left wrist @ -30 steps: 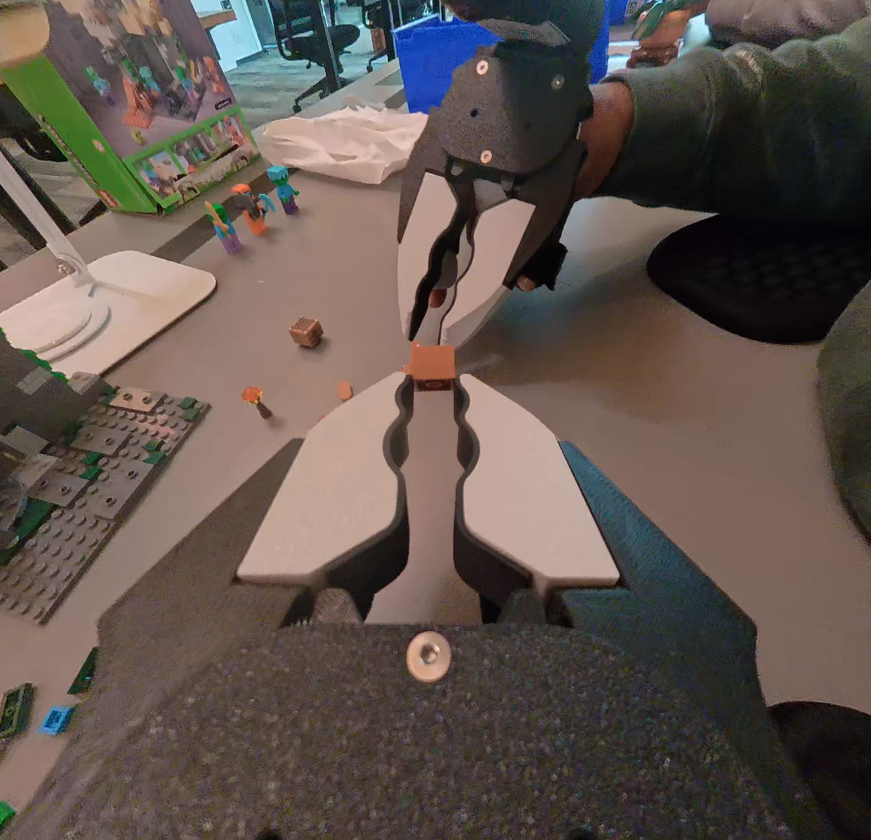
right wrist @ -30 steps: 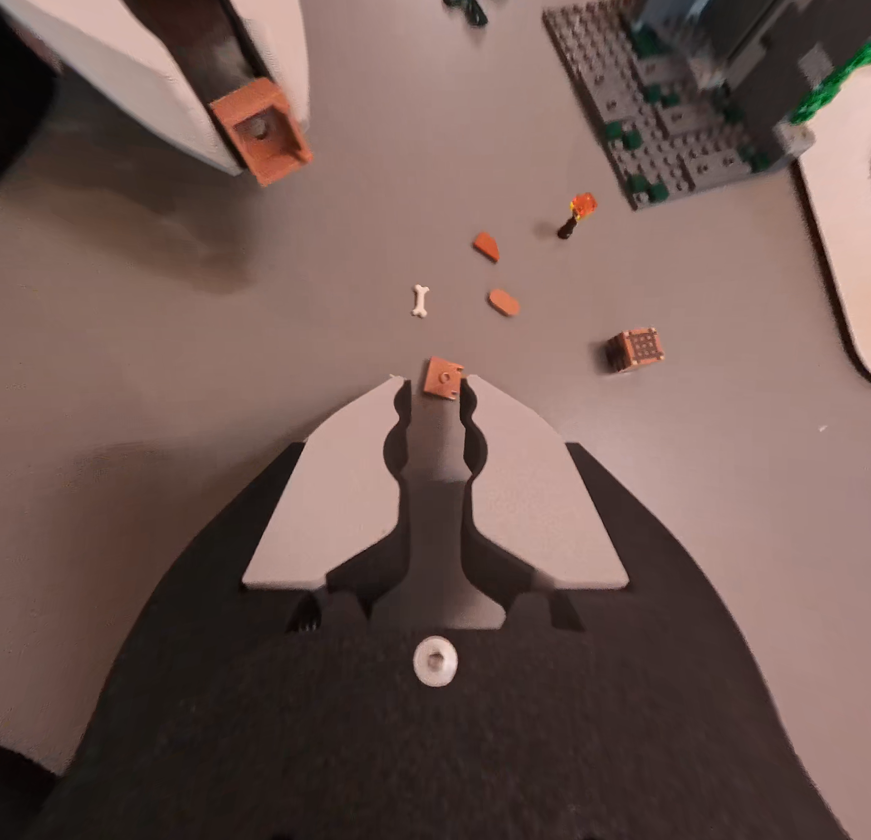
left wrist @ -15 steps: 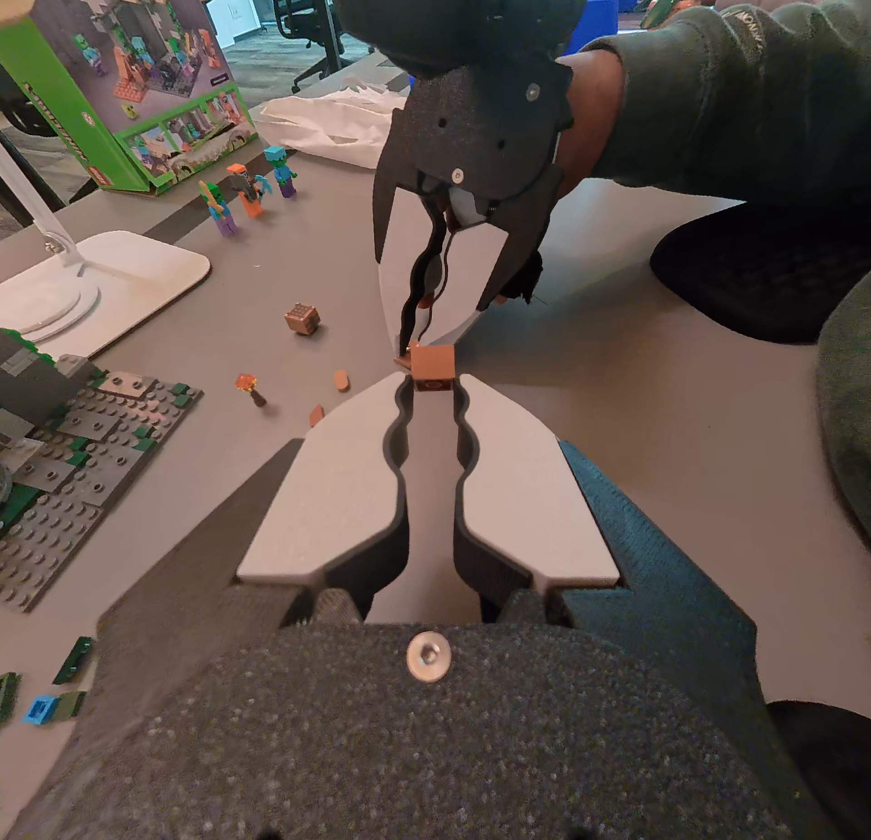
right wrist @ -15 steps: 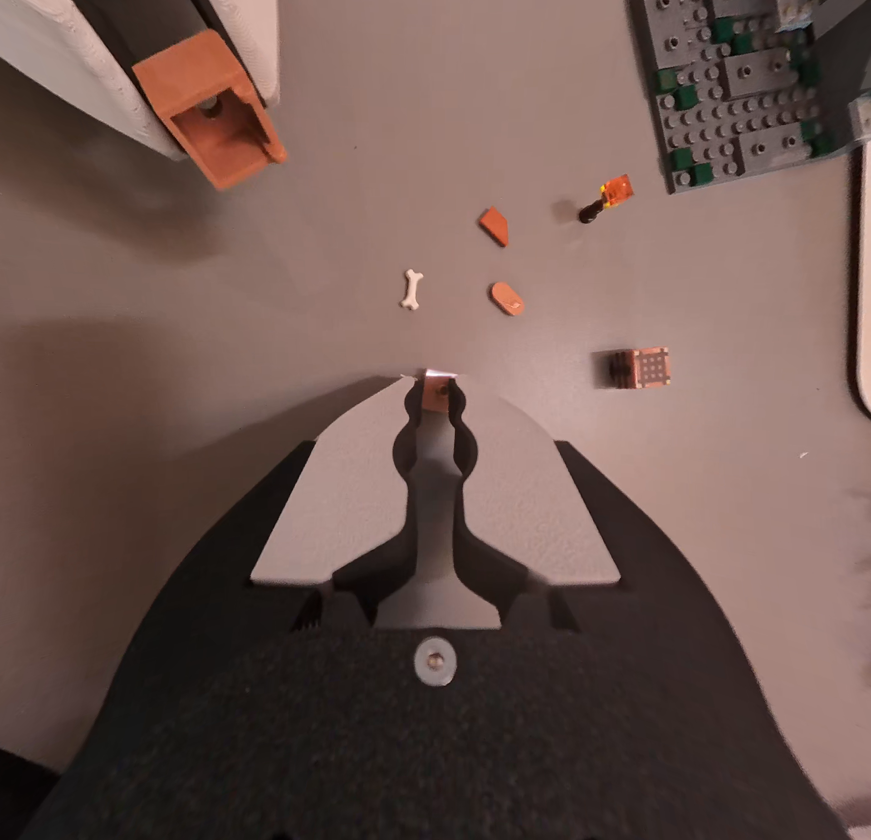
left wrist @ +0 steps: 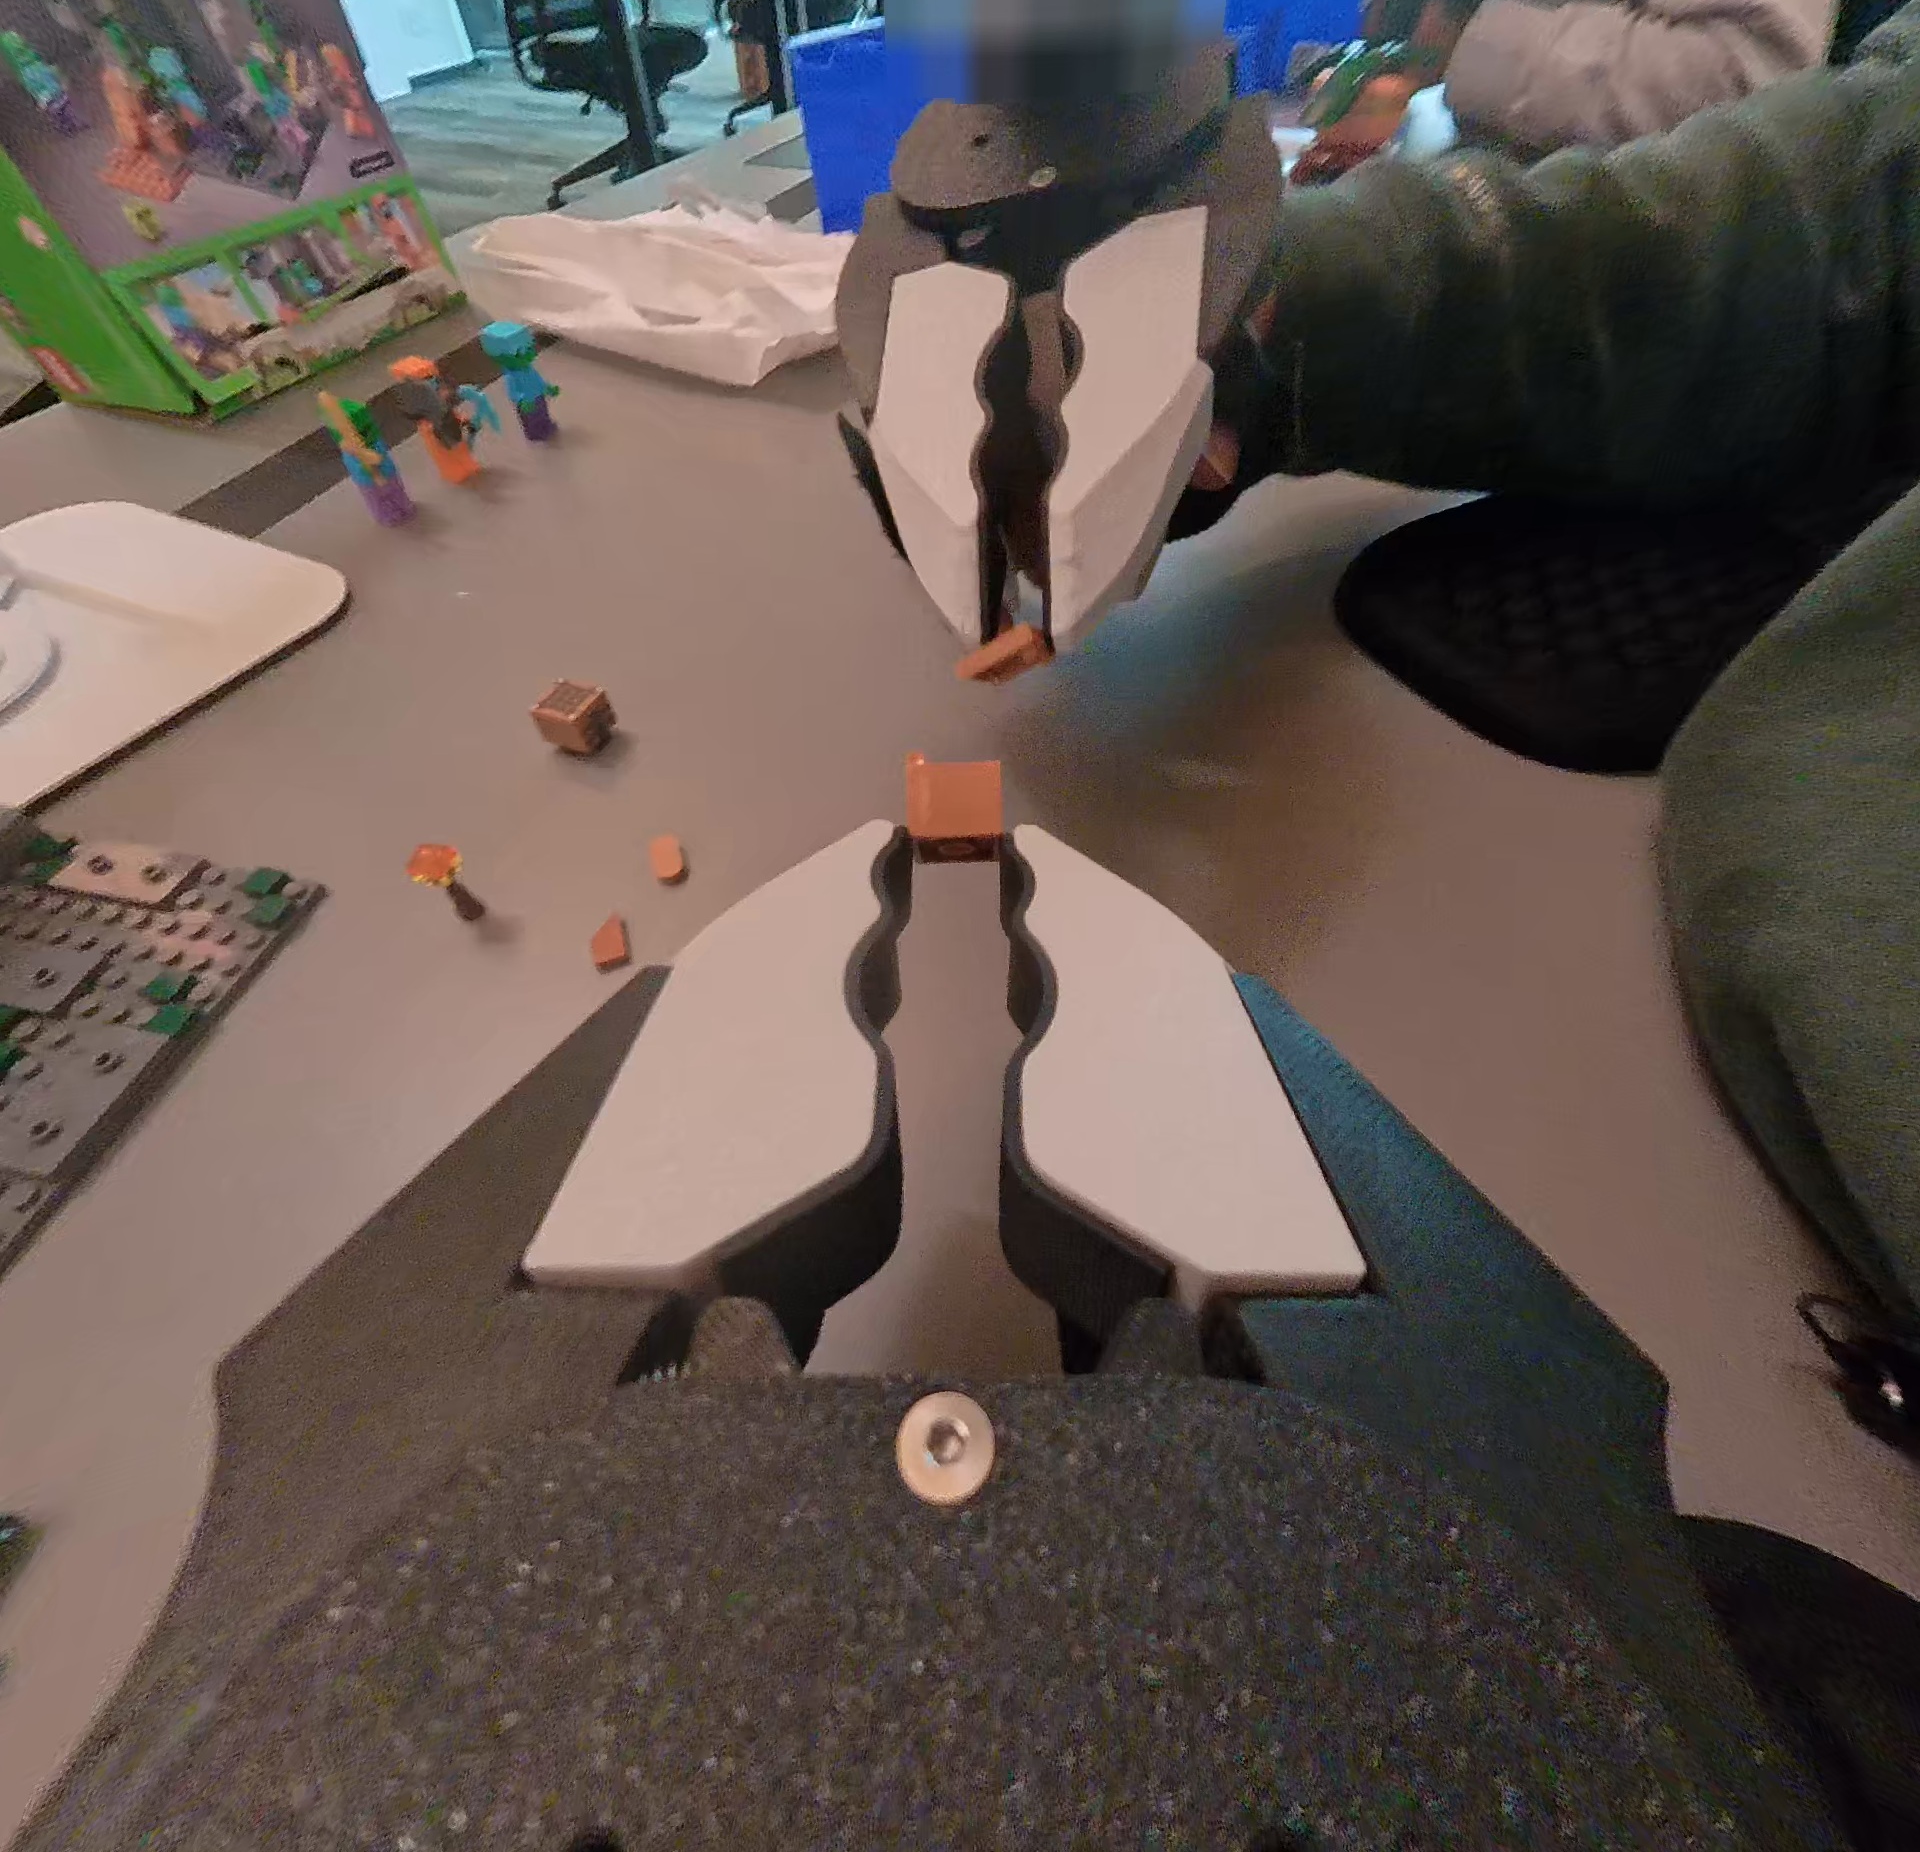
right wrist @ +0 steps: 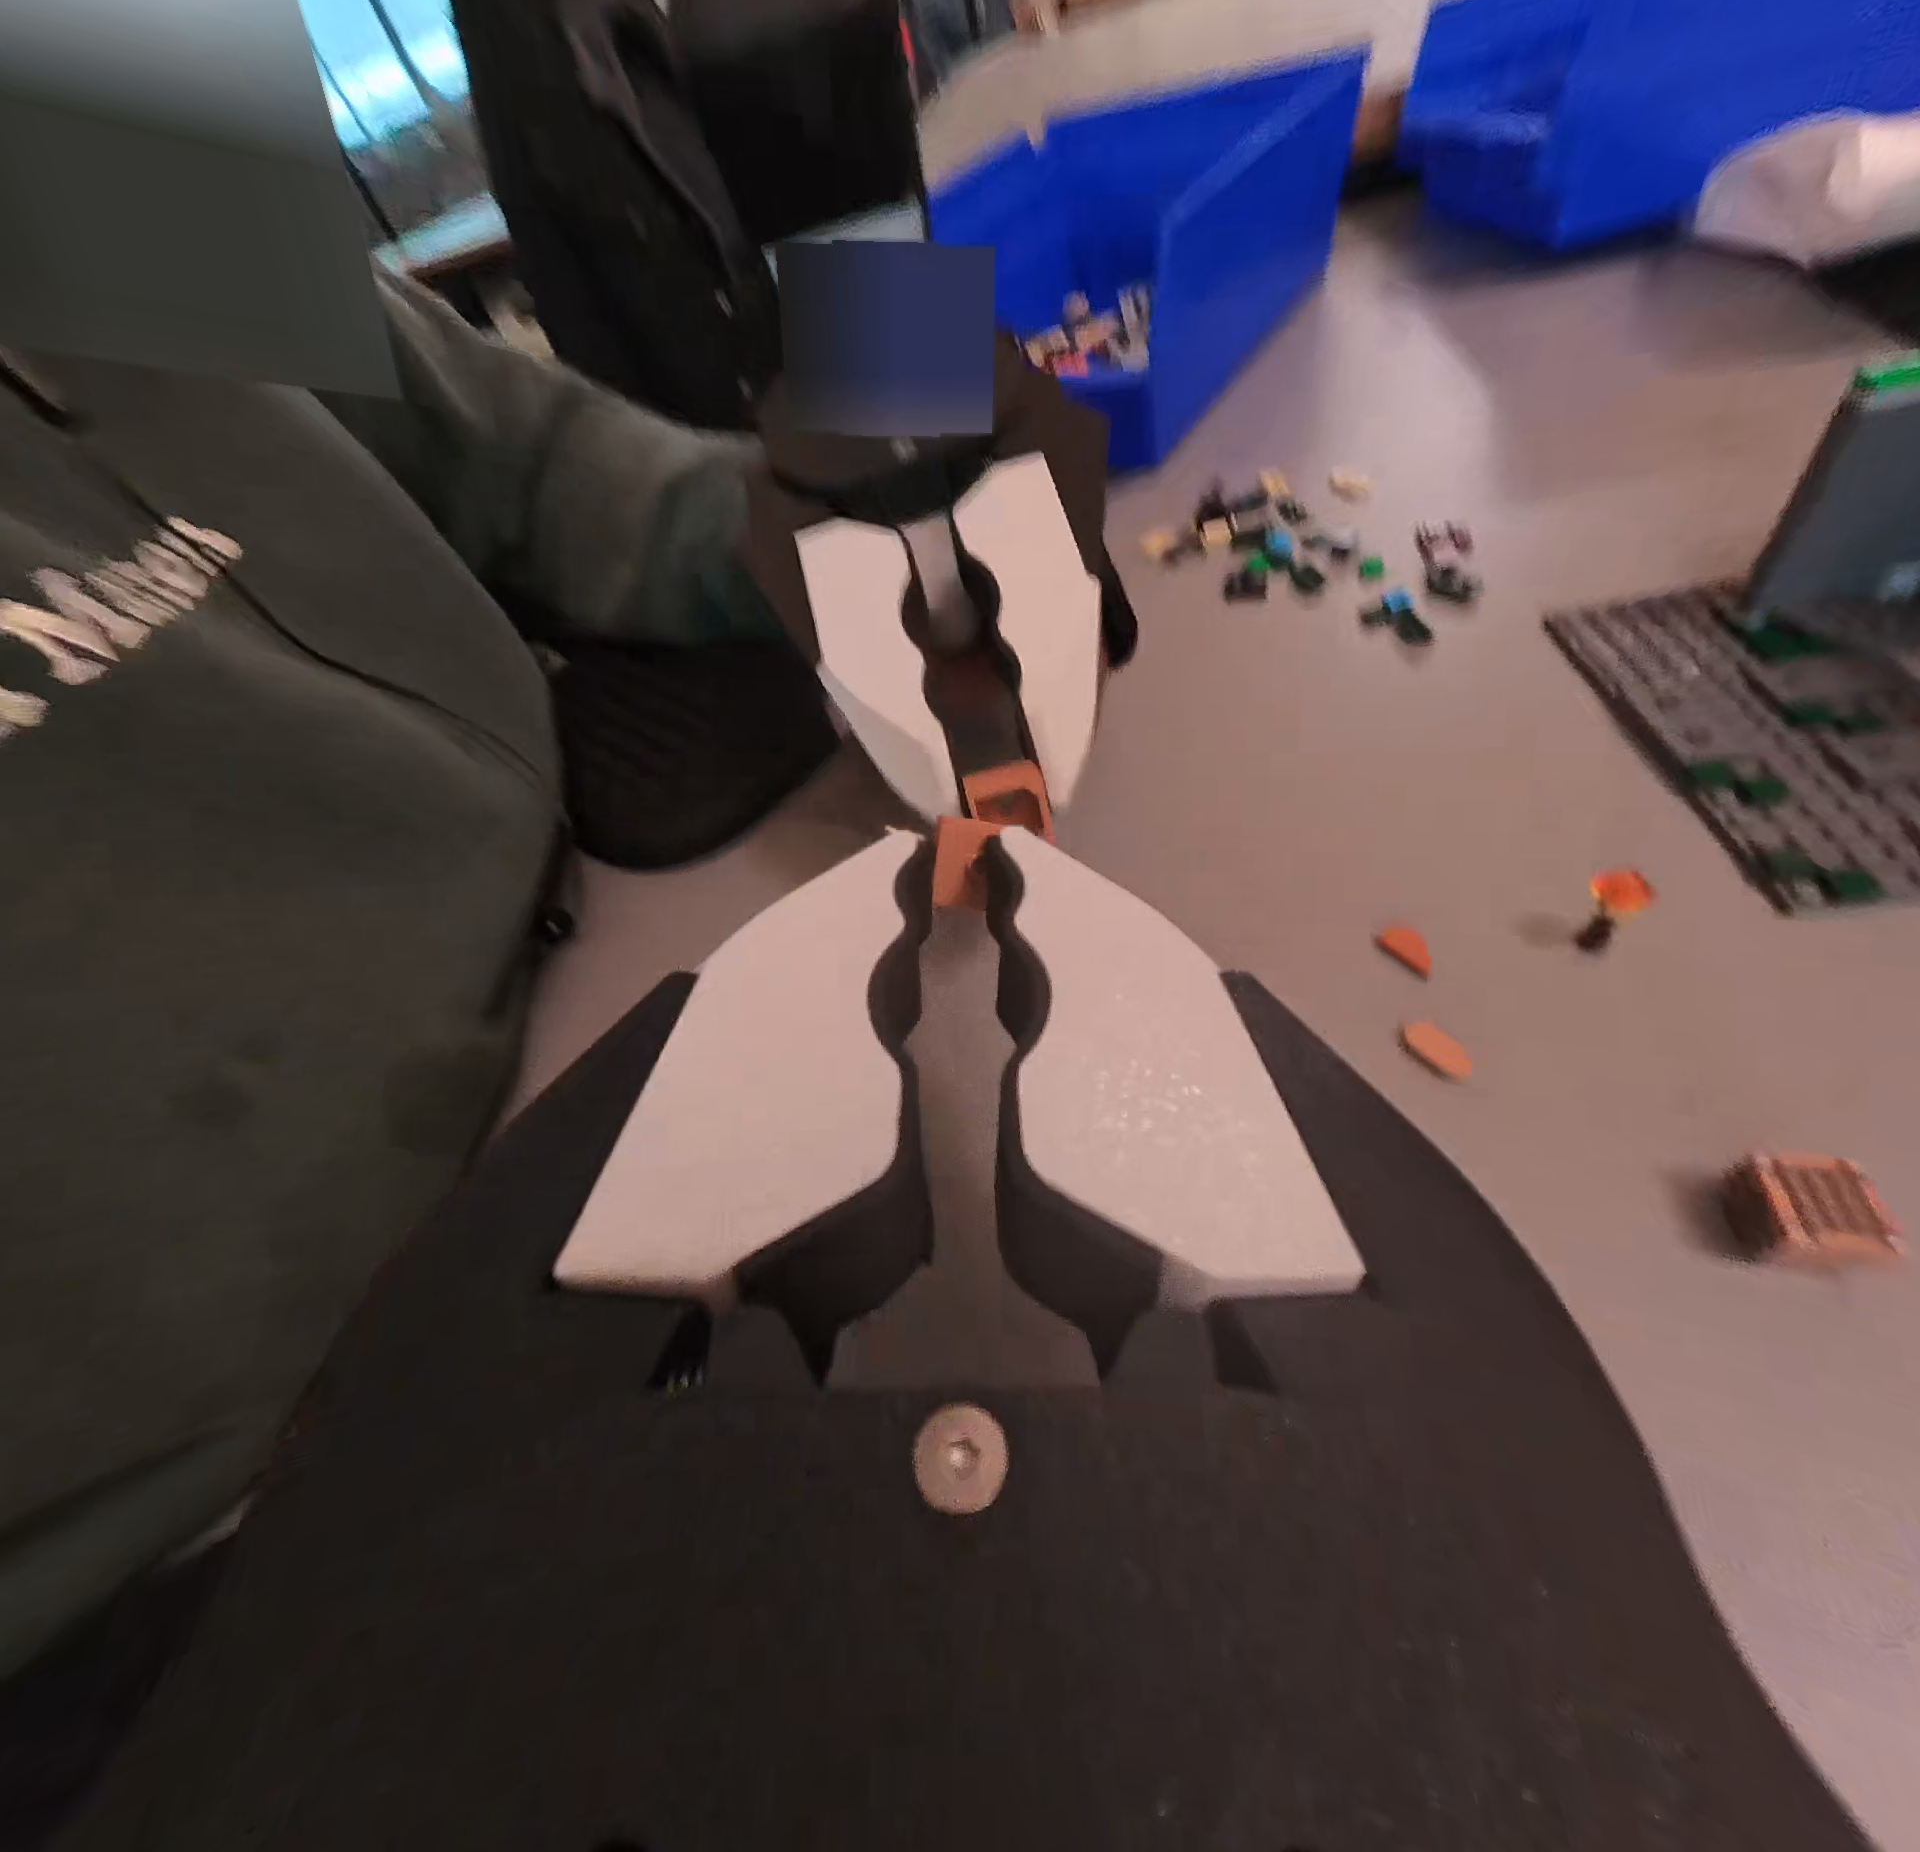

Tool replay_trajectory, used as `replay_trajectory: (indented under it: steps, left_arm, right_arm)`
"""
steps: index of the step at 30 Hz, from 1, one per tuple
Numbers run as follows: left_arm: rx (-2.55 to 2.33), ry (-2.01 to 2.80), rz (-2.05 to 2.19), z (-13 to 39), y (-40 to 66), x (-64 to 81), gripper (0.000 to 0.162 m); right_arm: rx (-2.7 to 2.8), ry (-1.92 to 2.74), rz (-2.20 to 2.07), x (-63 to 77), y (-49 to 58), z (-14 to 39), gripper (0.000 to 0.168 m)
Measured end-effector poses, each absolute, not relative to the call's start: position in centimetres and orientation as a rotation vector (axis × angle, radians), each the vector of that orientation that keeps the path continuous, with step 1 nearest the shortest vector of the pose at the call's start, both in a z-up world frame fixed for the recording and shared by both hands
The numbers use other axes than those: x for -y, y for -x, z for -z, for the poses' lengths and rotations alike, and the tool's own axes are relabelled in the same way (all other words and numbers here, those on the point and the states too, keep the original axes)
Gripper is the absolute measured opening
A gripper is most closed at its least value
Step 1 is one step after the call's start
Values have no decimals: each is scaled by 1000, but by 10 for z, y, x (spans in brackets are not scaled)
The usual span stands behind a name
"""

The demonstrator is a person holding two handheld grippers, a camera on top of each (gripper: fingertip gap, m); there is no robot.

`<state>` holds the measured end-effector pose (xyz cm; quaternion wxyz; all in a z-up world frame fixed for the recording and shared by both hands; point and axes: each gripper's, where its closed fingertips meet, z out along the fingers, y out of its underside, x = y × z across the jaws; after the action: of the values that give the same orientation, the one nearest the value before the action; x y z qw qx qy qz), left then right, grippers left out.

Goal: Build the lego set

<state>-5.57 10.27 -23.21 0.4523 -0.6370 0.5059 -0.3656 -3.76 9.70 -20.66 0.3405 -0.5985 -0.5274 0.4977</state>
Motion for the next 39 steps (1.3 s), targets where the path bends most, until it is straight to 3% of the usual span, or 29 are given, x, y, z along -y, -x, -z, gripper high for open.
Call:
replay_trajectory:
  steps: [8, 17, 39]
  left_arm:
    - [-1262, 1349, 1137, 199, 50, -72, 16]
    - [-1270, 1251, 1194, 186, 51, -59, 16]
    - [-1179, 1342, 1278, 187, 54, -72, 16]
  right_arm:
    - [1332, 1314, -1580, -69, 47, 168, 9]
    - [1356, 1278, -1672, -57, 51, 165, 9]
    - [1258, 1372, -1536, -79, 50, 168, 3]
